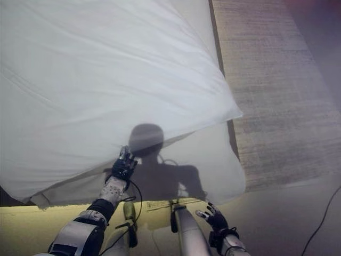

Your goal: Make the bed

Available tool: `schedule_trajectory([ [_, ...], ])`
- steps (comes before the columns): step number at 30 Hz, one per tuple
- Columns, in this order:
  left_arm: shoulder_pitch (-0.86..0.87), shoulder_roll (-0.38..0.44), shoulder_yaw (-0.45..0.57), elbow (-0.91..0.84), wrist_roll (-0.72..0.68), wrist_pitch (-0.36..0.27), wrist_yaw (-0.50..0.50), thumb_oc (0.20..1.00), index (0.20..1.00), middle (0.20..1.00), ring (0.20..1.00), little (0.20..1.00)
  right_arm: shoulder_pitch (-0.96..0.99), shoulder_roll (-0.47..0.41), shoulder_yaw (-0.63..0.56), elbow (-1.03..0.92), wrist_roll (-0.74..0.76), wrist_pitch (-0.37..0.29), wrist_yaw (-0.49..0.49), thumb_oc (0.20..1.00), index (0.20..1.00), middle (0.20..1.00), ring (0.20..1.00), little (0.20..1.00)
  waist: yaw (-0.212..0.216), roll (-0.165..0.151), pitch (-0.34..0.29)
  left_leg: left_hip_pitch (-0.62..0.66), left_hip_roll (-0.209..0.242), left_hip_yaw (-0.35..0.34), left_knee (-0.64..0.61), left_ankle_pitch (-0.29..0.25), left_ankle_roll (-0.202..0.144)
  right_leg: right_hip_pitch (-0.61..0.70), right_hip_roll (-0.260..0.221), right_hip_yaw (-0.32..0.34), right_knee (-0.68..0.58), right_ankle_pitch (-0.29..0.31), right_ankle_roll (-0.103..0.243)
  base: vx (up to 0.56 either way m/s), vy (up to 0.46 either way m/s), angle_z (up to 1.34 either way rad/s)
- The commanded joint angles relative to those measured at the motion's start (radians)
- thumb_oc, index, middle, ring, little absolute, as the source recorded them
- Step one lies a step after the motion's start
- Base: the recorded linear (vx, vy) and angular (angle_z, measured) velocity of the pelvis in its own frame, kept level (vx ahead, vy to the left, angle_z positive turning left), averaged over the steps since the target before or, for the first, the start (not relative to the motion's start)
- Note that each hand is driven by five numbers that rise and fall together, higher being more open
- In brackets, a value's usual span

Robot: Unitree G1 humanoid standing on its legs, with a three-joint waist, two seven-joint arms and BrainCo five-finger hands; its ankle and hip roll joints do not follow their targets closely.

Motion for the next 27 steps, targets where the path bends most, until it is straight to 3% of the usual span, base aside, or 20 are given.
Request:
schedule_trajectory([
  [1,-0.028,0.002,0.027,-0.018,-0.038,-0.045,-0.008,1.000,1.000,1.000,1.000,1.000,0.041,-0.005,0.010,-0.064,0.033,-0.050,-0.018,1.000,1.000,1.000,1.000,1.000,-0.008,0.007,-0.055,-0.086,0.001,-0.011,0.045,-0.004,-0.002,-0.021,-0.029,0.017,0.062,0.015,0.045,0.00,0.000,0.00],
  [11,-0.092,0.060,0.035,0.013,-0.037,-0.040,0.001,1.000,1.000,1.000,1.000,1.000,0.038,-0.011,0.023,-0.034,0.014,-0.050,-0.022,1.000,1.000,1.000,1.000,1.000,-0.011,0.019,-0.079,-0.116,-0.003,-0.027,0.037,0.004,-0.003,-0.044,-0.024,0.019,0.044,0.018,0.040,0.00,0.001,0.00],
  [21,-0.194,0.154,0.061,0.038,-0.039,-0.080,0.045,1.000,1.000,1.000,1.000,1.000,0.039,-0.013,0.038,-0.036,0.013,-0.050,-0.023,1.000,1.000,1.000,1.000,1.000,-0.007,0.019,-0.089,-0.102,-0.011,-0.028,0.008,0.018,0.000,-0.035,-0.021,0.029,0.018,0.032,0.042,0.00,0.000,0.00],
  [22,-0.206,0.162,0.061,0.041,-0.038,-0.086,0.055,0.912,0.912,0.912,0.912,0.912,0.038,-0.013,0.040,-0.036,0.013,-0.051,-0.025,1.000,1.000,1.000,1.000,1.000,-0.007,0.020,-0.087,-0.099,-0.011,-0.027,0.003,0.021,0.000,-0.030,-0.022,0.030,0.012,0.034,0.042,0.00,0.000,0.00],
  [23,-0.216,0.172,0.064,0.049,-0.038,-0.086,0.061,0.608,0.608,0.608,0.608,0.608,0.035,-0.014,0.041,-0.036,0.013,-0.051,-0.028,1.000,1.000,1.000,1.000,1.000,-0.007,0.019,-0.087,-0.097,-0.012,-0.026,0.002,0.022,0.000,-0.026,-0.023,0.030,0.009,0.035,0.043,0.00,0.000,0.00],
  [24,-0.216,0.173,0.064,0.050,-0.038,-0.086,0.060,0.608,0.608,0.608,0.608,0.608,0.034,-0.014,0.041,-0.036,0.013,-0.051,-0.028,1.000,1.000,1.000,1.000,1.000,-0.007,0.019,-0.086,-0.096,-0.012,-0.026,0.001,0.022,0.000,-0.026,-0.023,0.030,0.009,0.035,0.043,0.00,0.000,0.00],
  [25,-0.231,0.187,0.066,0.062,-0.026,-0.094,0.077,0.398,0.398,0.398,0.398,0.398,0.033,-0.013,0.044,-0.033,0.013,-0.052,-0.030,1.000,1.000,1.000,1.000,1.000,-0.007,0.020,-0.085,-0.090,-0.015,-0.026,-0.007,0.025,0.000,-0.020,-0.022,0.031,0.001,0.038,0.044,0.00,0.000,0.00],
  [26,-0.232,0.188,0.066,0.063,-0.026,-0.094,0.077,0.398,0.398,0.398,0.398,0.398,0.032,-0.013,0.044,-0.033,0.013,-0.052,-0.030,1.000,1.000,1.000,1.000,1.000,-0.007,0.019,-0.084,-0.089,-0.015,-0.026,-0.009,0.025,0.000,-0.019,-0.022,0.032,0.000,0.039,0.044,-0.01,0.014,-0.03],
  [27,-0.243,0.194,0.069,0.068,-0.027,-0.099,0.083,0.200,0.200,0.200,0.200,0.200,0.030,-0.011,0.046,-0.027,0.016,-0.054,-0.029,1.000,1.000,1.000,1.000,1.000,-0.007,0.019,-0.082,-0.084,-0.016,-0.023,-0.017,0.029,0.000,-0.015,-0.024,0.035,-0.010,0.045,0.047,0.00,0.005,-0.03],
])
